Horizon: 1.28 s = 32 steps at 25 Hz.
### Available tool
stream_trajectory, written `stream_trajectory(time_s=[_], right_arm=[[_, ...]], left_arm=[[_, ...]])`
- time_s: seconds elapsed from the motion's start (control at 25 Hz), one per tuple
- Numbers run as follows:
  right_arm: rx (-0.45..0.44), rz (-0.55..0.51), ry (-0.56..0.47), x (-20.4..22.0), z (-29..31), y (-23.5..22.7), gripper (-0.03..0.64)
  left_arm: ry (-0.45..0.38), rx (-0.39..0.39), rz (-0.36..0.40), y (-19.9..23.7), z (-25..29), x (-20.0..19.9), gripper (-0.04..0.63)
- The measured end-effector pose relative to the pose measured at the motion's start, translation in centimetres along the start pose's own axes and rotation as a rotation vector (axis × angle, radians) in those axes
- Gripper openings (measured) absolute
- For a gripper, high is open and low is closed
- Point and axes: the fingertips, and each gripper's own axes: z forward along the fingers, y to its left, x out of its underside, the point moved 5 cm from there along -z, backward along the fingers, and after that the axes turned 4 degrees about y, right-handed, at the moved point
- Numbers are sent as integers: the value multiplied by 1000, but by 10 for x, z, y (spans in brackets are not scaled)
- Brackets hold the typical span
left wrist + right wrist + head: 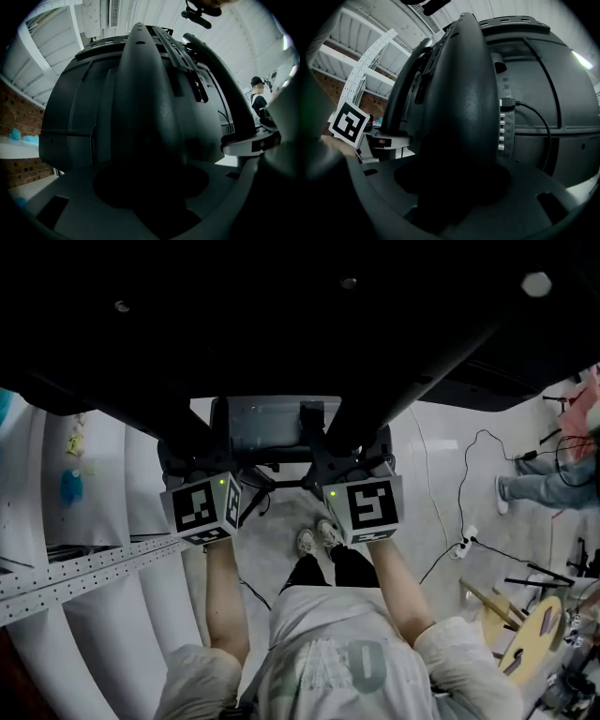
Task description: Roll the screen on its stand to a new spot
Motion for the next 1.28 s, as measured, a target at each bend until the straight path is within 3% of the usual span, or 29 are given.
stream_trajectory(time_s=[0.52, 1.28], right_arm=[[-60, -10, -2, 7, -63, 11, 235], [-122, -3, -57, 17, -239, 69, 233]], left_arm=[[-27, -37, -27, -31, -76, 5, 225], [-49, -65, -43, -92, -255, 14, 224]])
